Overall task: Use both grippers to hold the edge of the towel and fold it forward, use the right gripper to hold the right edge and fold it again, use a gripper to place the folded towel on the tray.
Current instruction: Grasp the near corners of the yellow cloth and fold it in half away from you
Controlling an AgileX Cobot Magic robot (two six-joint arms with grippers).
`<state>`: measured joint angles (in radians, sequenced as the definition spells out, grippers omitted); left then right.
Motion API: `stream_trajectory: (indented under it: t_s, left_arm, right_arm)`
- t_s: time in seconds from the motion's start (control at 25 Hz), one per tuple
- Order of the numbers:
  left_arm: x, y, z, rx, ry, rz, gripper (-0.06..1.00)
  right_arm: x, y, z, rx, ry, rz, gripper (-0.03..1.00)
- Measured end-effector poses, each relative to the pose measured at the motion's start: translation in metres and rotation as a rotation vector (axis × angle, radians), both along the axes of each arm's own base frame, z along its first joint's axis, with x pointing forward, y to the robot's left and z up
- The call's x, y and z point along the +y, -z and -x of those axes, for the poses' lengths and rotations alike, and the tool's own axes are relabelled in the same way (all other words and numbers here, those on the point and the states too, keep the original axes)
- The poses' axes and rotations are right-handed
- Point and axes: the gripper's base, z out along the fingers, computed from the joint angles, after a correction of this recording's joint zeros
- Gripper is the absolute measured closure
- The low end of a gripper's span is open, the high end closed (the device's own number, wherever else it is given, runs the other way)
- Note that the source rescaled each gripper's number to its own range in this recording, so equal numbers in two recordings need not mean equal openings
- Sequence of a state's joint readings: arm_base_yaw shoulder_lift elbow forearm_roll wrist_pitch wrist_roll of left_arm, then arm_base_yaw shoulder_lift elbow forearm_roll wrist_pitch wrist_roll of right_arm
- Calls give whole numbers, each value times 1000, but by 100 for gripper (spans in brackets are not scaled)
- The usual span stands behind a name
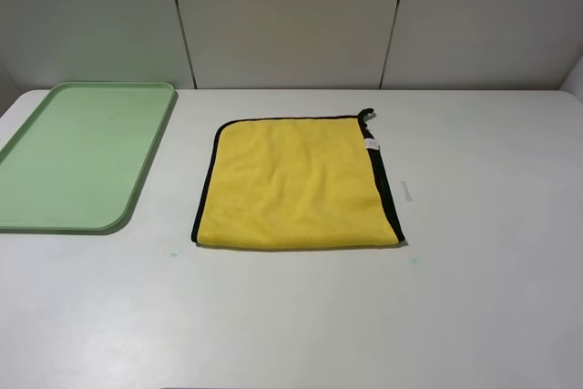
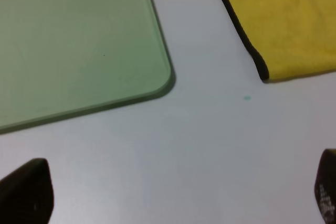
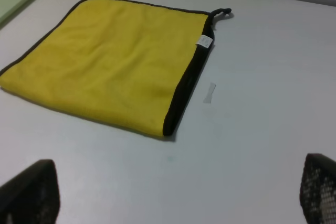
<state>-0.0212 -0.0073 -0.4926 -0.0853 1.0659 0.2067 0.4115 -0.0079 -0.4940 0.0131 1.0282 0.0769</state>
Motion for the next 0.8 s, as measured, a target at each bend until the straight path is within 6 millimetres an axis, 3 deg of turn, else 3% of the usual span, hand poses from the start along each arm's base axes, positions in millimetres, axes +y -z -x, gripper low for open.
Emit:
stream_trajectory:
  t_s: [0.8]
  left_arm:
    - [0, 0, 0, 0, 0, 0, -6]
  right_arm:
    - [0, 0, 0, 0, 0, 0, -3]
